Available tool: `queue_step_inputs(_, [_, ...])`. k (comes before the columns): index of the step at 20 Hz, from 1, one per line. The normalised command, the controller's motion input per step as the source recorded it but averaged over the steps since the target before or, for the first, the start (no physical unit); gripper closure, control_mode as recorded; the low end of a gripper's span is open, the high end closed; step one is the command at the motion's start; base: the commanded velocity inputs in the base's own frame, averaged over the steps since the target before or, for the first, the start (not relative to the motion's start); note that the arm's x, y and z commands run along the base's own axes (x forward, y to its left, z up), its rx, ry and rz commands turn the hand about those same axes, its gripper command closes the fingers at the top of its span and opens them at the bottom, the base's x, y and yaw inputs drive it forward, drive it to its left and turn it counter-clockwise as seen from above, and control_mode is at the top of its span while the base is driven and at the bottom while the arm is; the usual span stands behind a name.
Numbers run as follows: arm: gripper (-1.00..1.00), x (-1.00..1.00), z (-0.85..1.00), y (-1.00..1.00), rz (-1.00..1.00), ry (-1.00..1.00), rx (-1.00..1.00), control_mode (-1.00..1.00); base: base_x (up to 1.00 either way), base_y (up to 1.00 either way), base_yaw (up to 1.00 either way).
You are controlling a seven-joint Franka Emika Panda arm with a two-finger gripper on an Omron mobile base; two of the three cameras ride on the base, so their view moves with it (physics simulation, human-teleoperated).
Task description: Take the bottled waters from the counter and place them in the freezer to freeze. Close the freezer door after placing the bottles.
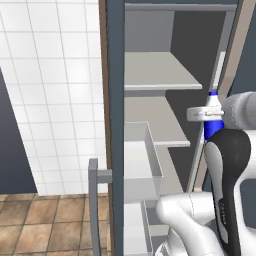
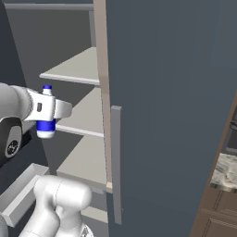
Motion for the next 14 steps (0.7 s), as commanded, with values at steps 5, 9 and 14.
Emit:
queue_step_inputs(5, [1.0,0.27,0.02,0.0,0.0,0.0,-0.1,-1.0,0.0,0.0,0.0])
queue_step_inputs(9, [1.0,0.34,0.14,0.0,0.0,0.0,0.0,-1.0,0.0,0.0,0.0])
queue_step_inputs(14, [1.0,0.4,0.13,0.0,-0.02,0.0,0.03,-1.0,0.0,0.0,0.0])
